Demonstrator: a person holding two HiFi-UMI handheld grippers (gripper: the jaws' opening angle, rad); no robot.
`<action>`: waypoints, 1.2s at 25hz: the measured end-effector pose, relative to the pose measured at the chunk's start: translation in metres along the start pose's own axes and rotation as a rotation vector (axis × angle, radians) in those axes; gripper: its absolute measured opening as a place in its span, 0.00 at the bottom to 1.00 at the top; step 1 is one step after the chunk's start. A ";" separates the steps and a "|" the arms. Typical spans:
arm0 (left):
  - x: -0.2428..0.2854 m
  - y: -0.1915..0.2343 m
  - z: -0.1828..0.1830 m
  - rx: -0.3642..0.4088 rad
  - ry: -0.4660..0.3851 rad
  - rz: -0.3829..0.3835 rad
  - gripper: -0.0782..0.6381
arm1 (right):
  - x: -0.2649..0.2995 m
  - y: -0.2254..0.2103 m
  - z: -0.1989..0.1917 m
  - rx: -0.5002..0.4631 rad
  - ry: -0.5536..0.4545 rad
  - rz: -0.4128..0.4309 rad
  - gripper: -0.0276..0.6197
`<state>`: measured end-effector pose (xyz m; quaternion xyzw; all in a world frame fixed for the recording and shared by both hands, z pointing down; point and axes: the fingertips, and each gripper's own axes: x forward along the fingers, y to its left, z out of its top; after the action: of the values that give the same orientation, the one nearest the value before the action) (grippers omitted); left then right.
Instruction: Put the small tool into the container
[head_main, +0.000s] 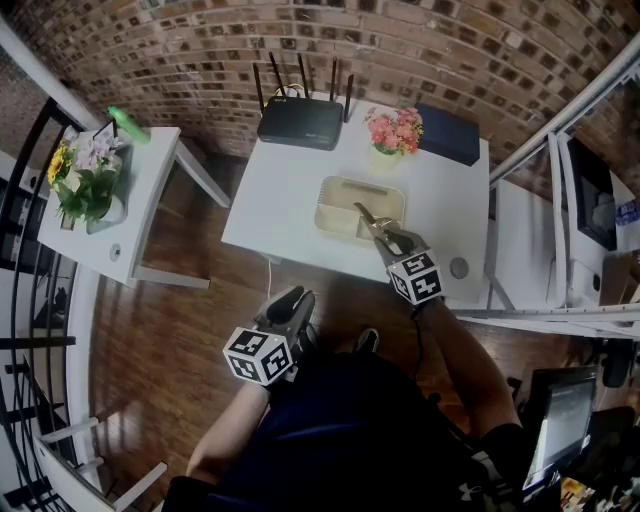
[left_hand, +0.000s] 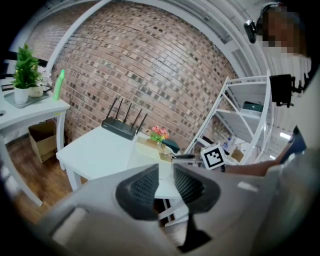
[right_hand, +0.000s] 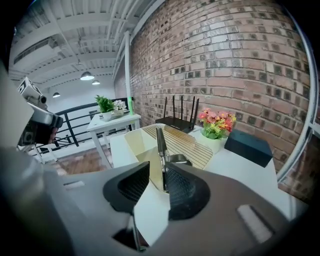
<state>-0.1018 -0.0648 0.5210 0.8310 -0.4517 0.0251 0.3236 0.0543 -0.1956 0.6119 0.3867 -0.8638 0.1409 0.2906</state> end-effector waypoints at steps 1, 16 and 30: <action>0.001 0.000 0.000 0.000 0.002 -0.002 0.24 | -0.002 0.000 0.001 0.009 -0.008 -0.001 0.21; 0.019 -0.026 -0.007 0.024 0.037 -0.064 0.24 | -0.067 0.007 0.033 0.209 -0.210 0.003 0.23; 0.033 -0.072 0.003 0.074 0.041 -0.151 0.23 | -0.148 0.037 0.044 0.432 -0.403 0.075 0.07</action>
<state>-0.0280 -0.0627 0.4928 0.8736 -0.3796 0.0343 0.3027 0.0880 -0.1055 0.4860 0.4279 -0.8677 0.2525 0.0185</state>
